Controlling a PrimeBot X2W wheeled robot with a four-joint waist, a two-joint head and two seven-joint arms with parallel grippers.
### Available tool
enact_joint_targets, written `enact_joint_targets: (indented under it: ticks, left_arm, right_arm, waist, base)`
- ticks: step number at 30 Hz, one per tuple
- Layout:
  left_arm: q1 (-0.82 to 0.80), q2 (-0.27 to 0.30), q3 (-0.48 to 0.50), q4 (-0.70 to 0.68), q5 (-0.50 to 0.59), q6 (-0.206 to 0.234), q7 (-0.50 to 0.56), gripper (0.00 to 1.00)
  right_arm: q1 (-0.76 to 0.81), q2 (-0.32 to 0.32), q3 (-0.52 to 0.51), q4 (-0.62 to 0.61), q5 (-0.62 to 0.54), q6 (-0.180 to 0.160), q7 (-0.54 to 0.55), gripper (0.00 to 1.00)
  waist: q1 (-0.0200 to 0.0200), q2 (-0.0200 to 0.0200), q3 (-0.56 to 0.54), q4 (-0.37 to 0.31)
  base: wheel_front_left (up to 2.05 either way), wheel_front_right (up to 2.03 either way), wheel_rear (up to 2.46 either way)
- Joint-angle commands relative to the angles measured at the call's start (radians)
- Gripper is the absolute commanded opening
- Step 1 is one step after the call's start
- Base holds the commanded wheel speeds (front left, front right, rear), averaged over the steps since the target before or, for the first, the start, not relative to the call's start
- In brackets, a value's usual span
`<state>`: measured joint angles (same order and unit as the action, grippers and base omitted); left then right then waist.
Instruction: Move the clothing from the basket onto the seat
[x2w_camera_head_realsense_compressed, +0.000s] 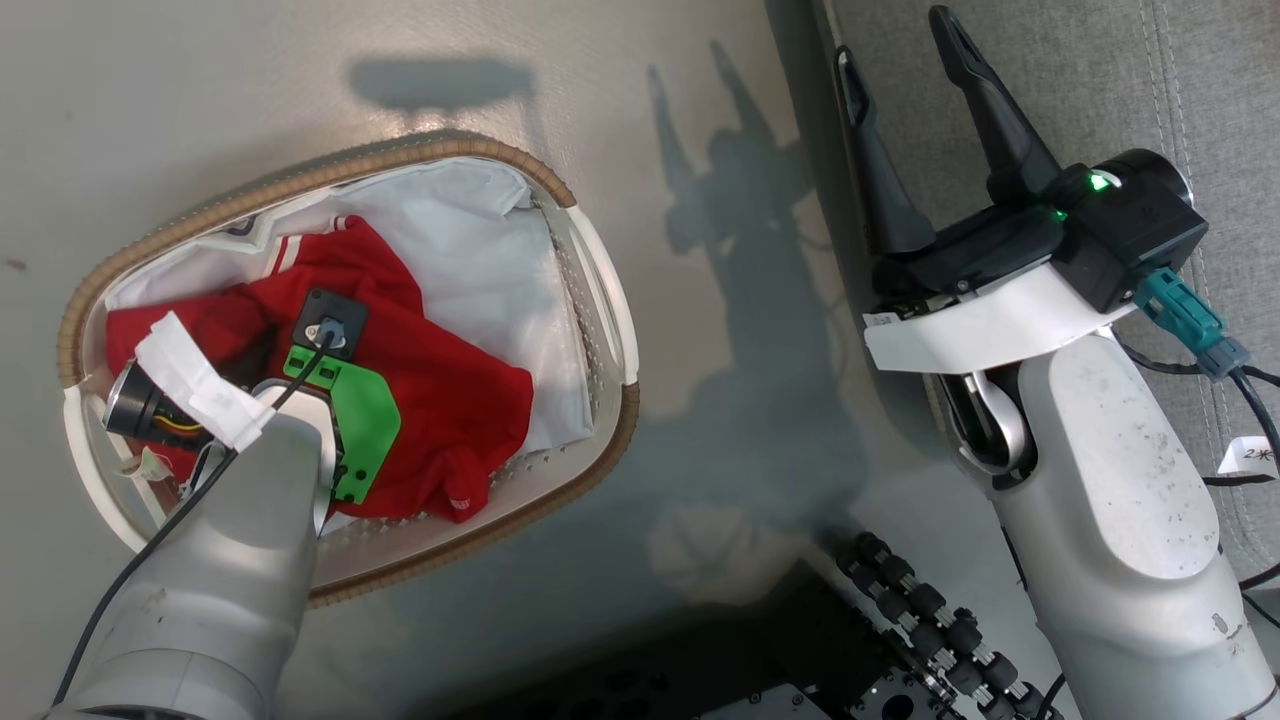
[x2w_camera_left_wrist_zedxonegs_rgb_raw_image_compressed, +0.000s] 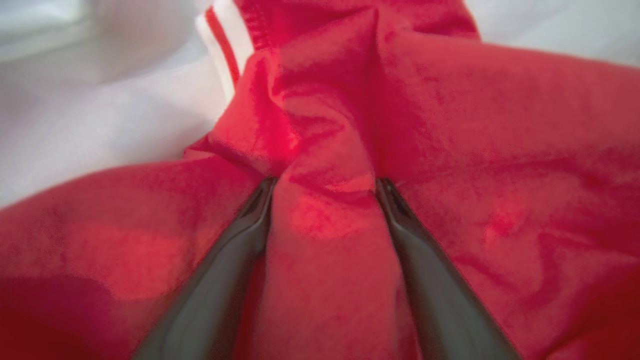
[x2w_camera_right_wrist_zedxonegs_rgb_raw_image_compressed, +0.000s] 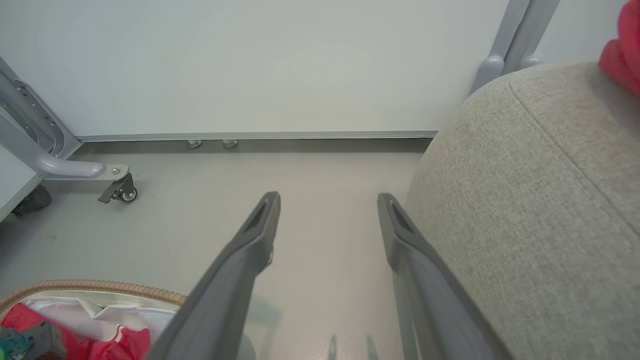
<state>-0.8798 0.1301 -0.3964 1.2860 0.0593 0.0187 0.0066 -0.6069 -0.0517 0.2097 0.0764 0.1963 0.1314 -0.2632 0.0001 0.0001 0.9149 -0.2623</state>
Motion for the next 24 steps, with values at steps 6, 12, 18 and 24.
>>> enact_joint_targets:
  ticks: [6, 12, 18, 24]
  left_arm:
    - [-0.006, -0.012, -0.016, 0.002, -0.016, -0.017, -0.038, 0.0]
    - [0.018, -0.039, -0.016, 0.002, -0.037, -0.022, -0.144, 0.0]
    - [0.053, -0.063, -0.018, 0.001, -0.069, -0.031, -0.23, 0.0]
    - [0.123, -0.075, -0.019, -0.038, -0.111, -0.045, -0.268, 0.0]
  right_arm:
    - [-0.016, -0.001, 0.0, 0.008, 0.007, -0.001, -0.002, 1.0]
    - [-0.005, -0.001, 0.005, 0.037, 0.006, -0.001, -0.002, 1.0]
    - [0.033, -0.001, 0.002, 0.077, 0.0, -0.001, -0.002, 1.0]
    - [0.093, -0.001, -0.011, 0.121, -0.023, -0.001, -0.002, 1.0]
  waist:
    - [-0.0001, -0.0001, -0.002, 0.008]
    - [-0.0001, -0.0001, -0.069, 0.019]
    - [-0.0001, -0.0001, -0.183, 0.038]
    - [-0.0001, -0.0001, -0.318, 0.075]
  base:
    - [0.0, 0.0, 0.0]
    - [0.0, 0.0, 0.0]
    - [0.0, 0.0, 0.0]
    - [0.0, 0.0, 0.0]
